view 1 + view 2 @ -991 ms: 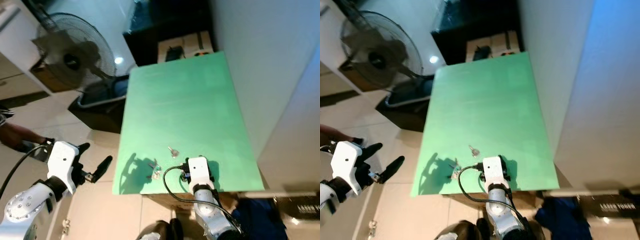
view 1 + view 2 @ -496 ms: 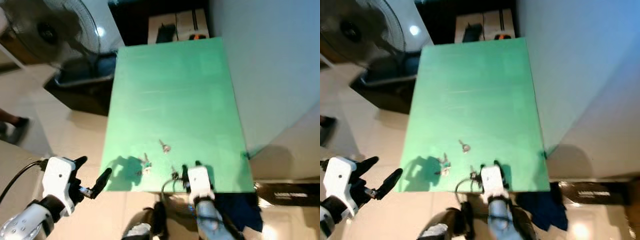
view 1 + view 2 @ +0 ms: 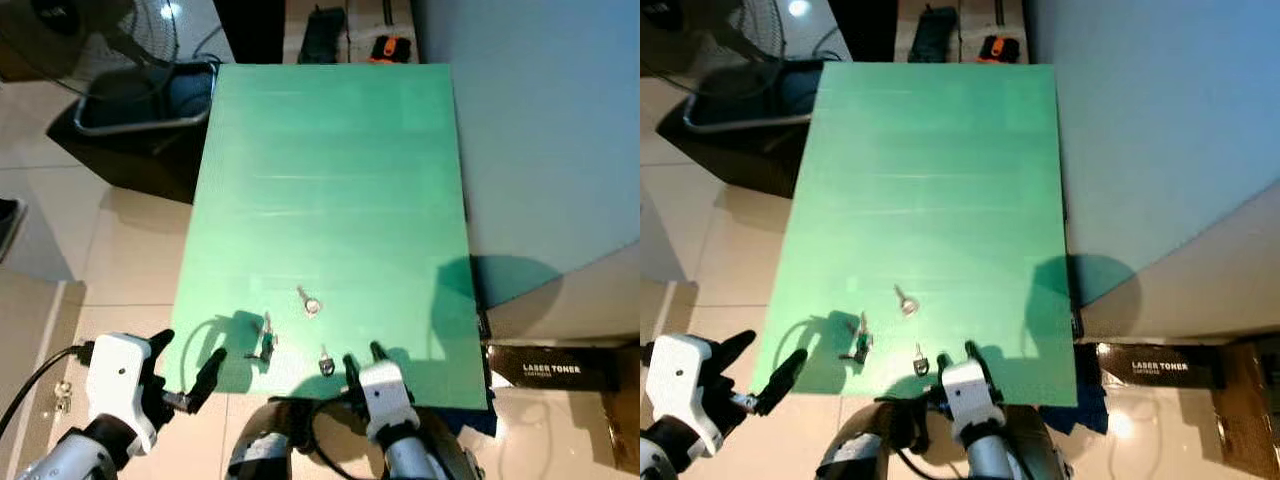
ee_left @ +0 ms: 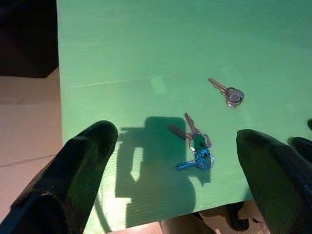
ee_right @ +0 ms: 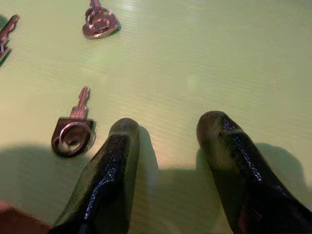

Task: Hang keys on a hook

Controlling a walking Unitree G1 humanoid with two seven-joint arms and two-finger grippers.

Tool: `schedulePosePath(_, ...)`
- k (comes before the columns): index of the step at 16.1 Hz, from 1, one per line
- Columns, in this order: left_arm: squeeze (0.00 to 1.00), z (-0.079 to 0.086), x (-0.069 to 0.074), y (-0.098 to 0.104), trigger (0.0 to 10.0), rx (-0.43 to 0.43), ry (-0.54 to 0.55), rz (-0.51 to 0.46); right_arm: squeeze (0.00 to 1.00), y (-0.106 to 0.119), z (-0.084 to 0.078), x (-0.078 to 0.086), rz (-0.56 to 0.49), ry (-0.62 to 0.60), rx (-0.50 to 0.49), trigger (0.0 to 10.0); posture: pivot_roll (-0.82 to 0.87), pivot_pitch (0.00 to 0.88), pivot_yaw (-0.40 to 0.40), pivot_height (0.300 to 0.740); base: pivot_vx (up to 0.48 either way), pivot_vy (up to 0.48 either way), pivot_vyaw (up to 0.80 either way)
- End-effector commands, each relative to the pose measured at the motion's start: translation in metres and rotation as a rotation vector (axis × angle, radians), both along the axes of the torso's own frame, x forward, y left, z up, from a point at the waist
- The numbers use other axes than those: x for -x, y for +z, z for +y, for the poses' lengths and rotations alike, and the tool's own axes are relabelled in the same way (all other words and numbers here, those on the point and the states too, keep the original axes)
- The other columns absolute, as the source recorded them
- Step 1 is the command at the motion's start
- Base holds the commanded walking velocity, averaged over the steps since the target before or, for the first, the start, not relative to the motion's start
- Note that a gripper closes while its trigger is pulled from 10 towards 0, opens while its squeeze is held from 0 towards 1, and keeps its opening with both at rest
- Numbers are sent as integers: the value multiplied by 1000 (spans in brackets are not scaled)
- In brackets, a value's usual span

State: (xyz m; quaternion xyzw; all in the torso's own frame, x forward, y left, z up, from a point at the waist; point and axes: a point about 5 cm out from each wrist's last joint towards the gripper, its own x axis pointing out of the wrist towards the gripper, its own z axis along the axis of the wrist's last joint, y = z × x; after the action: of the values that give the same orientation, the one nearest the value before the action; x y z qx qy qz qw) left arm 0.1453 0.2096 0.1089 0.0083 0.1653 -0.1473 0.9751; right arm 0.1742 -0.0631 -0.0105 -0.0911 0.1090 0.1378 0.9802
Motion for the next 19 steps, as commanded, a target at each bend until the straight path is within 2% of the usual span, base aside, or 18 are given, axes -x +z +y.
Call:
schedulePosePath(1, 0, 1, 6, -3, 10000, -5, 16, 30, 0, -4, 14, 15, 50, 32, -12, 0, 0, 394, 120, 740, 0, 0, 0)
schedulePosePath(3, 0, -2, 4, -6, 10000, -2, 20, 30, 0, -3, 9, 14, 44, 32, 10, 0, -6, 386, 117, 740, 0, 0, 0)
schedulePosePath(4, 0, -6, 0, -8, 10000, 2, 20, 26, 0, 0, 5, 11, 14, 30, 68, 10000, -16, 370, 116, 740, 0, 0, 0)
schedulePosePath(7, 0, -13, -13, -16, 10000, 18, 9, 5, 0, 20, -5, 2, -133, 20, 162, 10000, -51, 310, 113, 740, 0, 0, 0)
schedulePosePath(8, 0, -18, -27, -22, 10000, 34, 10, -15, 0, 33, -13, -3, -210, -13, 198, 10000, -75, 262, 109, 740, 0, 0, 0)
schedulePosePath(10, 0, -31, -48, -25, 10000, 62, -4, -58, 0, 50, -21, -7, -293, -24, 227, 10000, -113, 189, 110, 740, 0, 0, 0)
schedulePosePath(11, 0, -38, -62, -30, 10000, 67, -13, -78, 0, 56, -28, -13, -311, -59, 231, 10000, -144, 131, 115, 740, 0, 0, 0)
schedulePosePath(12, 0, -49, -83, -33, 10000, 81, -23, -100, 0, 67, -41, -21, -342, -110, 229, 10000, -169, 70, 120, 740, 0, 0, 0)
schedulePosePath(14, 0, -55, -108, -37, 10000, 83, -23, -126, 0, 82, -54, -29, -373, -158, 223, 10000, -202, 0, 134, 740, 0, 0, 0)
schedulePosePath(17, 0, -63, -134, -48, 10000, 128, -23, -107, 0, 110, -66, -39, -484, -174, 273, 10000, -261, 0, 169, 740, 0, 0, 0)
schedulePosePath(19, 0, -69, -146, -48, 10000, 144, -40, -108, 0, 108, -77, -51, -460, -223, 262, 10000, -282, 0, 192, 740, 0, 0, 0)
